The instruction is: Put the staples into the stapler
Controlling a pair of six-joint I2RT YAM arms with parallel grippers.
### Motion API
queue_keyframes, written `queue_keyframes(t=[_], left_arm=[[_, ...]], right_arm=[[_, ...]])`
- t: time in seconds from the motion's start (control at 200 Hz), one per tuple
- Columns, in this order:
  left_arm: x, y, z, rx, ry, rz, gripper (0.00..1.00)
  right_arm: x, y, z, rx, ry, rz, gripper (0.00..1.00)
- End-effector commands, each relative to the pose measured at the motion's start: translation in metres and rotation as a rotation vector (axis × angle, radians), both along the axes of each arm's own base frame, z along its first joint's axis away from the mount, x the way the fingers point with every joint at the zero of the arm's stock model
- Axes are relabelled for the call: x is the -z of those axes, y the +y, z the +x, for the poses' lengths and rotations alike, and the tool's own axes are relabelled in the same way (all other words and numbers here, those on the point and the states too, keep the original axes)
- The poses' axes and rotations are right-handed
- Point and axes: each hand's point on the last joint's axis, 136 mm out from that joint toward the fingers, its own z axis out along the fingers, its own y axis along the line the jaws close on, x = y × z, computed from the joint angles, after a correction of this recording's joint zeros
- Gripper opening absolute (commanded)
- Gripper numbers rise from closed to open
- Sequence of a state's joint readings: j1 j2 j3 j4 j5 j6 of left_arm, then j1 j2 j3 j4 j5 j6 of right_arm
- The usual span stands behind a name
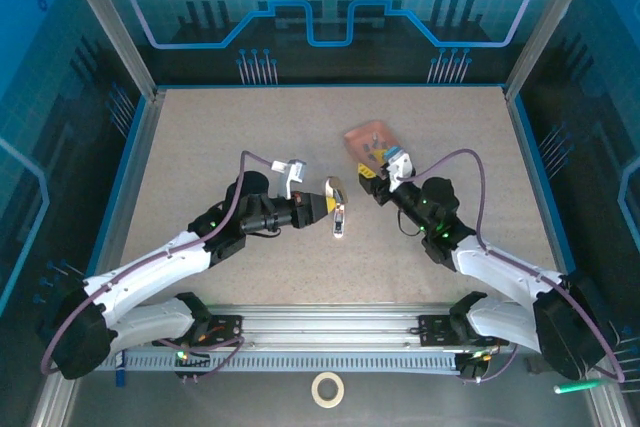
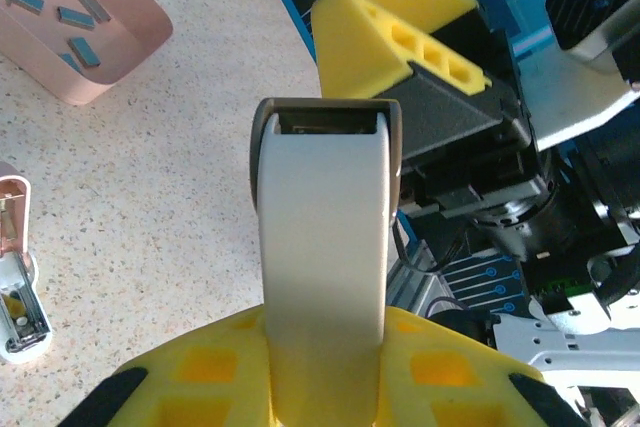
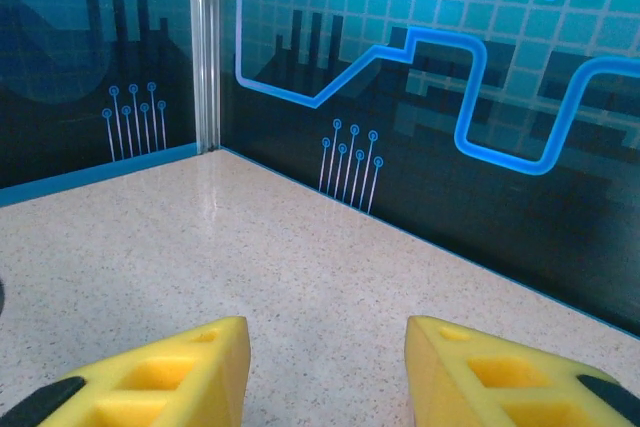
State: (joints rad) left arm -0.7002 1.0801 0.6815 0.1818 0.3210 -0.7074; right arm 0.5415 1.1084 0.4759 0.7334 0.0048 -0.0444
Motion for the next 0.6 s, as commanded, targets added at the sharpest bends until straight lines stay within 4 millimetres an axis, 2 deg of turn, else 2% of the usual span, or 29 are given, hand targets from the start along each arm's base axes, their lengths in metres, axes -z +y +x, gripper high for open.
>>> queue_keyframes(t=[0.0, 0.06, 0.125, 0.215, 0.3, 0.43, 0.595], left_arm=[[-0.002, -0.004, -0.005, 0.032, -0.008, 0.007, 0.11], [-0.001, -0.001, -0.002, 0.013, -0.006, 0.028, 0.11], [-0.002, 0.0, -0.001, 0.012, -0.02, 0.043, 0.11], [-0.003, 0.0, -0.001, 0.011, -0.025, 0.052, 0.11], [-0.006, -0.002, 0.0, 0.017, -0.023, 0.044, 0.11], [-0.009, -0.005, 0.001, 0.02, -0.013, 0.023, 0.12], [-0.011, -0.006, 0.002, 0.015, -0.013, 0.01, 0.12]], right_arm=[[-0.024, 0.004, -0.004, -0.06, -0.072, 0.002, 0.48], [-0.024, 0.005, -0.014, -0.108, -0.082, -0.029, 0.5], [-0.024, 0.013, -0.034, -0.21, -0.073, -0.059, 0.54], [-0.017, 0.022, -0.063, -0.351, -0.002, -0.072, 0.58], [-0.009, 0.025, -0.081, -0.423, 0.059, -0.076, 0.6], [0.003, 0.028, -0.092, -0.415, 0.056, -0.113, 0.6], [0.006, 0.038, -0.088, -0.385, 0.049, -0.105, 0.61]])
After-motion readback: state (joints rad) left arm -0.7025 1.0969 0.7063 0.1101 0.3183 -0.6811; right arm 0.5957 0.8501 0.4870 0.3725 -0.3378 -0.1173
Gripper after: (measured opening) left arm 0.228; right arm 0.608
